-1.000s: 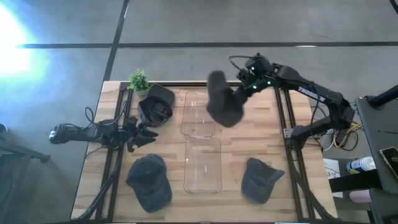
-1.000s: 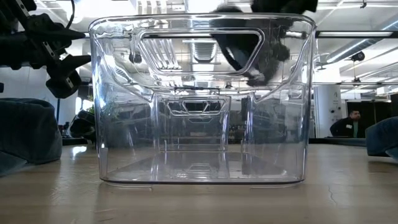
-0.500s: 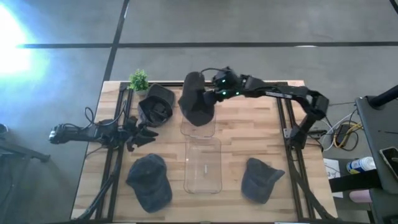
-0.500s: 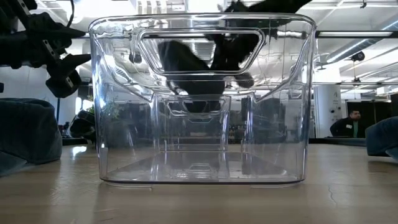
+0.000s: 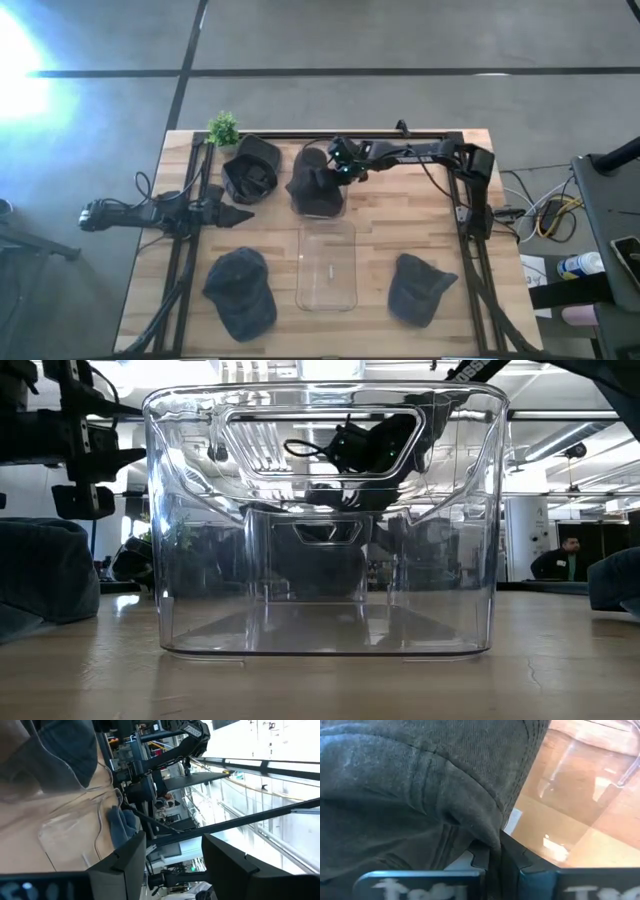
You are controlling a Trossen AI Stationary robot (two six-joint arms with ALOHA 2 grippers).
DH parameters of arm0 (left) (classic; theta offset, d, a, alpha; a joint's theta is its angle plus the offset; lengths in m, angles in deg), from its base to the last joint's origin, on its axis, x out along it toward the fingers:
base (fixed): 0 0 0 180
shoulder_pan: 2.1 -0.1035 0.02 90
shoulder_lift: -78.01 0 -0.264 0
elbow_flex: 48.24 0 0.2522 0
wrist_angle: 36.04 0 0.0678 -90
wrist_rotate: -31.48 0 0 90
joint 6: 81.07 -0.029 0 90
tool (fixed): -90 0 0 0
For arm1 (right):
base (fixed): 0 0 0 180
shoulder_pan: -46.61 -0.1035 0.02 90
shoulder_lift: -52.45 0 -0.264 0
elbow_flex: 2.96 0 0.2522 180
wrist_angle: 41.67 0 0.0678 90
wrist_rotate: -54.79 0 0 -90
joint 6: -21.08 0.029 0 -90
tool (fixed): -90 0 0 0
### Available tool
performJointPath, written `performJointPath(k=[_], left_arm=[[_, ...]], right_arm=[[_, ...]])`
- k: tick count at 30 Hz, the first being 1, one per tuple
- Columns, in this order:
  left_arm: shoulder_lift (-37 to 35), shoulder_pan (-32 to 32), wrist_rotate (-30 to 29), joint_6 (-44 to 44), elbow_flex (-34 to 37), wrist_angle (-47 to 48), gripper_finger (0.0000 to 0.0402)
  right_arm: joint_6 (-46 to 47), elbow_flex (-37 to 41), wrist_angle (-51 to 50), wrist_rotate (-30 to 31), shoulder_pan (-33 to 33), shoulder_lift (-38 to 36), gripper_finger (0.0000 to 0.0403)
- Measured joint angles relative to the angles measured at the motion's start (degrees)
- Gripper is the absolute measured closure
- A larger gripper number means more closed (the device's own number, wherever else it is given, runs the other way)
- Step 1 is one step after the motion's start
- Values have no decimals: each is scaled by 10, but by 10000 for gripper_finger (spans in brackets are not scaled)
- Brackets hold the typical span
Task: Pick & Place hat
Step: Put the right gray cap into the top transparent bin
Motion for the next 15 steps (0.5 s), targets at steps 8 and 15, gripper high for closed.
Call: performJointPath(k=[8, 15], left_arm=[[4, -1, -100, -88, 0, 2, 216], [9, -2, -274, -109, 0, -47, 216]], right_arm=[[-42, -12, -74, 29, -9, -9, 340], [-104, -30, -127, 61, -11, -72, 243]])
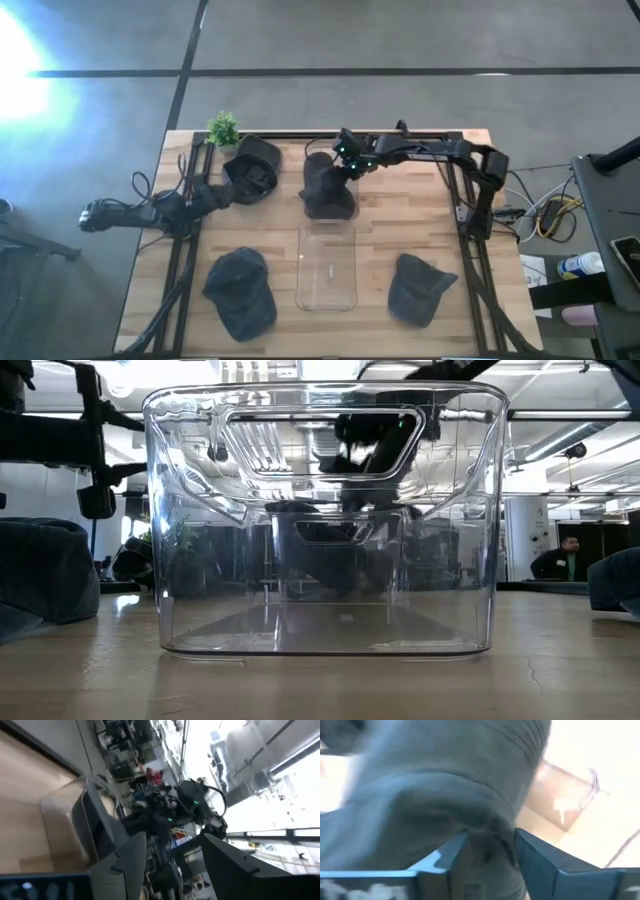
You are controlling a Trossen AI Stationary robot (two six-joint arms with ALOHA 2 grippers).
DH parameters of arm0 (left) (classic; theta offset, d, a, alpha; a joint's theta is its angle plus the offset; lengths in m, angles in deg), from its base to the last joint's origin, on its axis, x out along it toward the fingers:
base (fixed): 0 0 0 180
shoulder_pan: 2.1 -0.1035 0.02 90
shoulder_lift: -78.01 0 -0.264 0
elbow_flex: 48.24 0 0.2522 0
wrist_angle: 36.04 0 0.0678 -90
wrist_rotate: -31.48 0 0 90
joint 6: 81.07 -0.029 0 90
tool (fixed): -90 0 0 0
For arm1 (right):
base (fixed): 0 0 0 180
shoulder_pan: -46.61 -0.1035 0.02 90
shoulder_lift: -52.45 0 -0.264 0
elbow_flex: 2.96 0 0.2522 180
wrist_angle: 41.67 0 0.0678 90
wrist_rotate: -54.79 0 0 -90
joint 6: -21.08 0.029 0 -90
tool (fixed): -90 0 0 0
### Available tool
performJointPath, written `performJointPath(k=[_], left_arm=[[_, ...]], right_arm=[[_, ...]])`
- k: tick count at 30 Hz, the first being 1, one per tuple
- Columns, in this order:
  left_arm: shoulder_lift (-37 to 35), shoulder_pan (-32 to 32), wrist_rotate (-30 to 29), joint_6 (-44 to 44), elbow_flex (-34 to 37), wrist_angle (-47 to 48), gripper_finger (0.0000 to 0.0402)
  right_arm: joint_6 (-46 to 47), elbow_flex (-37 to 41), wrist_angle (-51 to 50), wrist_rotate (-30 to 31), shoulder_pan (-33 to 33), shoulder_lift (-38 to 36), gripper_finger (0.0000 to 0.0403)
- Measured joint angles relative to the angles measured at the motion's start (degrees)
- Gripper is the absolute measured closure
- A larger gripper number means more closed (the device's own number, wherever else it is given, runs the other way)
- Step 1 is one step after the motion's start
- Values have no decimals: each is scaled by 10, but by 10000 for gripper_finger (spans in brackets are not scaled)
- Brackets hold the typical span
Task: Pick & Place hat
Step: Put the right gray cap into the top transparent bin, then put the gray cap into the top transparent bin
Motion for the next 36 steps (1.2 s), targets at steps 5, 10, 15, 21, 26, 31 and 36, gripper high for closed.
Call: performJointPath(k=[5, 10, 15, 21, 26, 31, 36], left_arm=[[33, 1, 117, -107, -31, 12, 216], [128, 0, 127, -142, -136, 225, 216], [255, 0, 116, -167, -251, 361, 216], [355, 0, 105, -177, -352, 354, 216], [412, 0, 46, -171, -395, 350, 216], [465, 0, 60, -180, -432, 452, 216], [535, -5, 47, -193, -488, 663, 218]], right_arm=[[-50, -3, -7, 33, -2, -56, 211], [-92, -1, -26, 63, -4, -113, 204], [-124, 4, -79, 73, -7, -152, 204], [-173, 8, -141, 77, -7, -172, 204], [-208, 8, -149, 89, -7, -184, 204], [-228, 8, -152, 89, -7, -184, 204], [-239, 11, -152, 89, -6, -184, 204]])
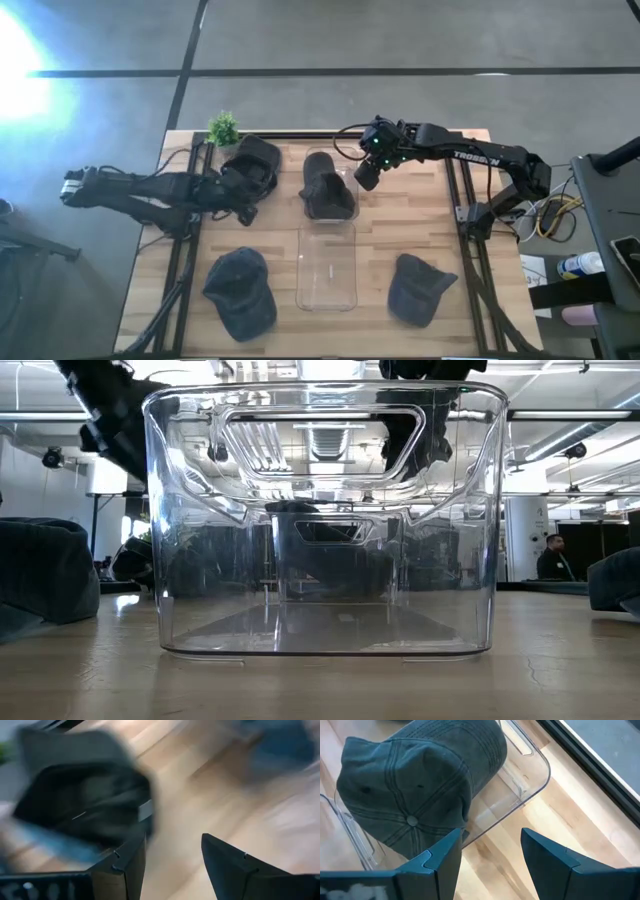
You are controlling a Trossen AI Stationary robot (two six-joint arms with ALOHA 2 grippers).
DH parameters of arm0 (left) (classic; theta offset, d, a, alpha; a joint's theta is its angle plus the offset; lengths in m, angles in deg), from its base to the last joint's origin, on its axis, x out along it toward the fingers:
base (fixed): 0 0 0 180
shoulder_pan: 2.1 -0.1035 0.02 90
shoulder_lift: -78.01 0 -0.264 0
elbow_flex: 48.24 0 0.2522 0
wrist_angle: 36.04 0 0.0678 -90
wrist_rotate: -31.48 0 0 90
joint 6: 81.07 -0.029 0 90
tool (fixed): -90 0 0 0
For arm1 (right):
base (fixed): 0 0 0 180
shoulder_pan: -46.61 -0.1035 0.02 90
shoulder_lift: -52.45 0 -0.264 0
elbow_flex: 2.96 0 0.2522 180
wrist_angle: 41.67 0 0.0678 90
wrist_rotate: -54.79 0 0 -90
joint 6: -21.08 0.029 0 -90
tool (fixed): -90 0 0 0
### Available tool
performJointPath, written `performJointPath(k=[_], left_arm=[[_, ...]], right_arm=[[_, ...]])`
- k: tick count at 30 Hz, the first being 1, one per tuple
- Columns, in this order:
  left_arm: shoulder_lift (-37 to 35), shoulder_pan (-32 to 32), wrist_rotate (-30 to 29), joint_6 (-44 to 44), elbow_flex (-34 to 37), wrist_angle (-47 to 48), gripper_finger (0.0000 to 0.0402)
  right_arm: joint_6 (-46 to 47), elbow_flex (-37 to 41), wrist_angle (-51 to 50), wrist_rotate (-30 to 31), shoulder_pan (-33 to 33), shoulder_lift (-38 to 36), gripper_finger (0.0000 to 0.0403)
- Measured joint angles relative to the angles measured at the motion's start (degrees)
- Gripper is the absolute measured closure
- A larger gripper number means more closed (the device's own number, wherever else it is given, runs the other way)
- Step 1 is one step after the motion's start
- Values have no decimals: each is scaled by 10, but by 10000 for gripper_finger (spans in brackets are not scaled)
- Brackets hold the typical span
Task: Pick & Place hat
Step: Put the gray cap into the top transparent bin
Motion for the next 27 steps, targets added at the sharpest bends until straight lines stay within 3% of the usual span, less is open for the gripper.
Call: performJointPath(k=[3, 10, 14, 21, 27], left_arm=[[42, -10, 0, -47, -30, 78, 218], [111, -68, 80, -433, -84, 112, 218], [138, -141, 70, -607, -86, 132, 225], [160, -294, 95, -797, -86, 135, 248], [165, -331, 136, -886, -86, 132, 255]], right_arm=[[-11, 0, 1, 0, 1, 0, 204], [-136, 1, 0, -3, -5, 0, 204], [-166, 2, 0, -4, -16, 0, 204], [-161, 2, 0, -3, -38, 1, 204], [-150, 2, 0, -2, -50, 1, 204]])
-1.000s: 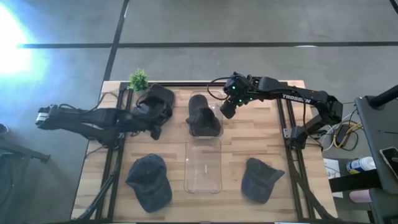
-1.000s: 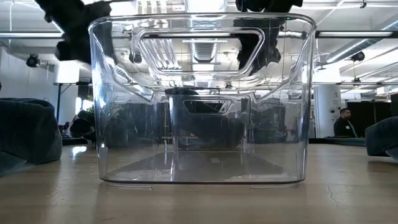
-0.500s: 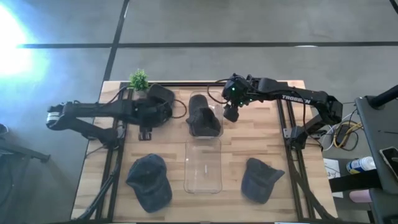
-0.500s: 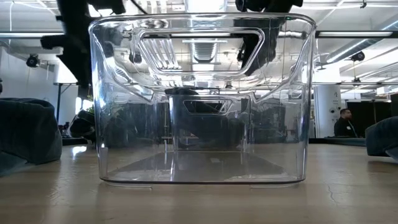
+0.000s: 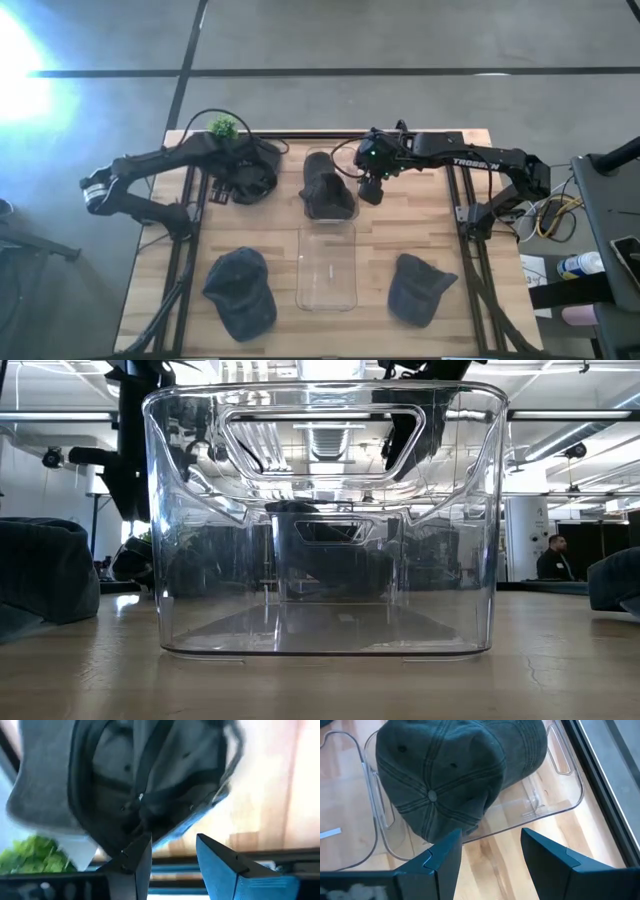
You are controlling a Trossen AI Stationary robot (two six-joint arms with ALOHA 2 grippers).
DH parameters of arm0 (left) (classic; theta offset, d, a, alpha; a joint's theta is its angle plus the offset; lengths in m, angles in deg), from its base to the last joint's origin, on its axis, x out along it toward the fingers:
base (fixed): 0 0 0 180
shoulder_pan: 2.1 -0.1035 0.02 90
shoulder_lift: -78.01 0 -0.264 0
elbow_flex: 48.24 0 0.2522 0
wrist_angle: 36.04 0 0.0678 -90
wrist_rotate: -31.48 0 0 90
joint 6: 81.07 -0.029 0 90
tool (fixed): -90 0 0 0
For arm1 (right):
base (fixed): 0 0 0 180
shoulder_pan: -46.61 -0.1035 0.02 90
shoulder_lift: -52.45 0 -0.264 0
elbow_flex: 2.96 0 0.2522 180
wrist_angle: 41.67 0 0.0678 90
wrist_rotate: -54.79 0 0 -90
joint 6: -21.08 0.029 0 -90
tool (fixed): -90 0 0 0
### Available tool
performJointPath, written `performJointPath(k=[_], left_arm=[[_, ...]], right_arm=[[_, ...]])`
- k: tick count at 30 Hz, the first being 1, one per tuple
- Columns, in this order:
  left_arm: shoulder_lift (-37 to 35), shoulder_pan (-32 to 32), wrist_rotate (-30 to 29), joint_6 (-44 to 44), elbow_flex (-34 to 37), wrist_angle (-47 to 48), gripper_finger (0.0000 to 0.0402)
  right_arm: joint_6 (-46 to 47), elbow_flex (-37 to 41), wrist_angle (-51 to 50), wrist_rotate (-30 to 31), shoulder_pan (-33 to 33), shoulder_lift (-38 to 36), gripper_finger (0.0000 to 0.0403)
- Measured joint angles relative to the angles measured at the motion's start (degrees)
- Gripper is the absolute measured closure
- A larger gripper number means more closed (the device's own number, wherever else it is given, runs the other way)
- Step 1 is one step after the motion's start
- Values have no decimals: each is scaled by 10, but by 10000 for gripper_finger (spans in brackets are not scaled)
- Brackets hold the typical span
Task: Pick & Place hat
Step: Put the gray cap into the top transparent bin
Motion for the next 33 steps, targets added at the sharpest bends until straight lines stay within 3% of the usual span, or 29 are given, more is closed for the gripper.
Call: performJointPath(k=[9, 19, 29, 33], left_arm=[[56, 2, -2, -51, 12, -11, 255], [39, 2, -3, -75, 69, -37, 255], [40, 2, -90, -106, 160, -130, 255], [39, 3, -93, -103, 180, -133, 272]], right_arm=[[5, 0, -2, 0, -2, 0, 204], [13, 0, -18, 0, -2, 0, 204], [20, 0, -18, 0, -2, 0, 204], [26, 0, -18, 0, -2, 0, 204]])
